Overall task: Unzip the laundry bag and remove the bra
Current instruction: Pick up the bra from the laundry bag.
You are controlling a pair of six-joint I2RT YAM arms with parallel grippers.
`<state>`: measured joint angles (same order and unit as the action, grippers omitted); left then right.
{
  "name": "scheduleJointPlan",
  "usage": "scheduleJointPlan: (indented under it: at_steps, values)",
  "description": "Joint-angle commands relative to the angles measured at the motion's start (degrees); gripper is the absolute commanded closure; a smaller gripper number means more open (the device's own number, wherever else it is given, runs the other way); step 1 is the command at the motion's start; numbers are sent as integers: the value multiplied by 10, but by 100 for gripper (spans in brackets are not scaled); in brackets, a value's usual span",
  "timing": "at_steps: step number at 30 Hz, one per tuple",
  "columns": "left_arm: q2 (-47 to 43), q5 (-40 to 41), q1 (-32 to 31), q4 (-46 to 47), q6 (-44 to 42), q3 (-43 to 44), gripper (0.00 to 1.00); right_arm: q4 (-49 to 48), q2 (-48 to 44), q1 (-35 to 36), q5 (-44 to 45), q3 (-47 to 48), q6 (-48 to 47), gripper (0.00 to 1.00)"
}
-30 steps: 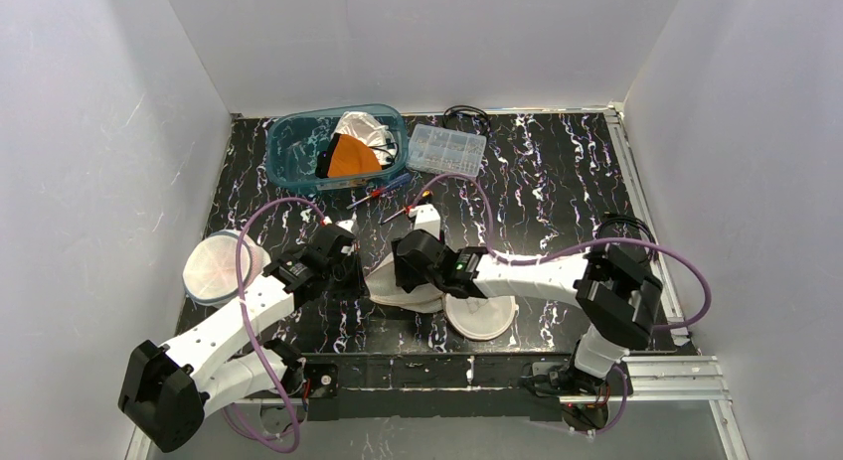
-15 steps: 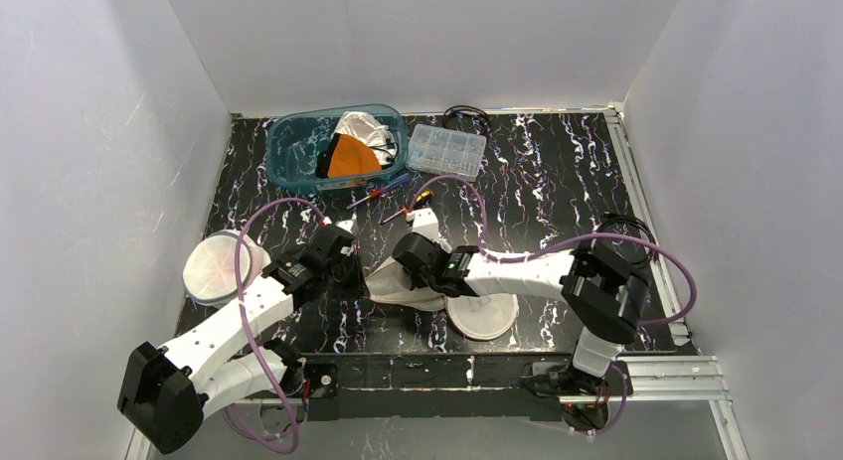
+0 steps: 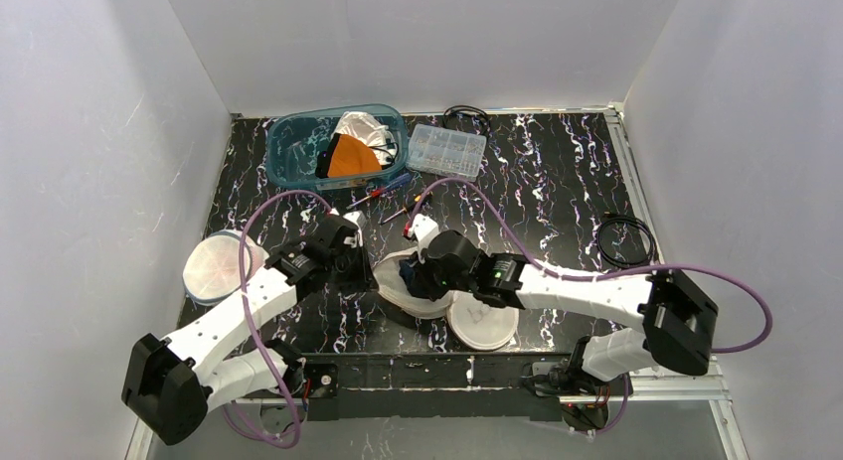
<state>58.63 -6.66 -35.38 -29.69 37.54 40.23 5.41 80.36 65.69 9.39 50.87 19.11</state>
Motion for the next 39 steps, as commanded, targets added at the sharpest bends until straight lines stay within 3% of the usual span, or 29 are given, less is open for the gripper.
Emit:
scheduleJointPlan:
  at_steps: [1, 14, 21, 25, 31, 39]
  values:
    - [22, -27, -2, 4, -5, 45, 100, -13, -39, 1, -79, -17, -110, 99]
    - [119, -40, -1, 28, -18, 88, 100, 1, -81, 2, -165, -9, -188, 99]
    - [126, -47, -1, 49, -10, 70, 100, -5, -125, 2, -144, 9, -189, 99]
    - [122, -57, -1, 65, -4, 62, 100, -3, -150, 2, -89, 12, -187, 99]
    - [115, -71, -1, 96, 7, 57, 100, 18, -191, 1, 71, 2, -186, 99]
    - [175, -89, -2, 148, 35, 93, 100, 29, -226, 1, 157, -13, -171, 99]
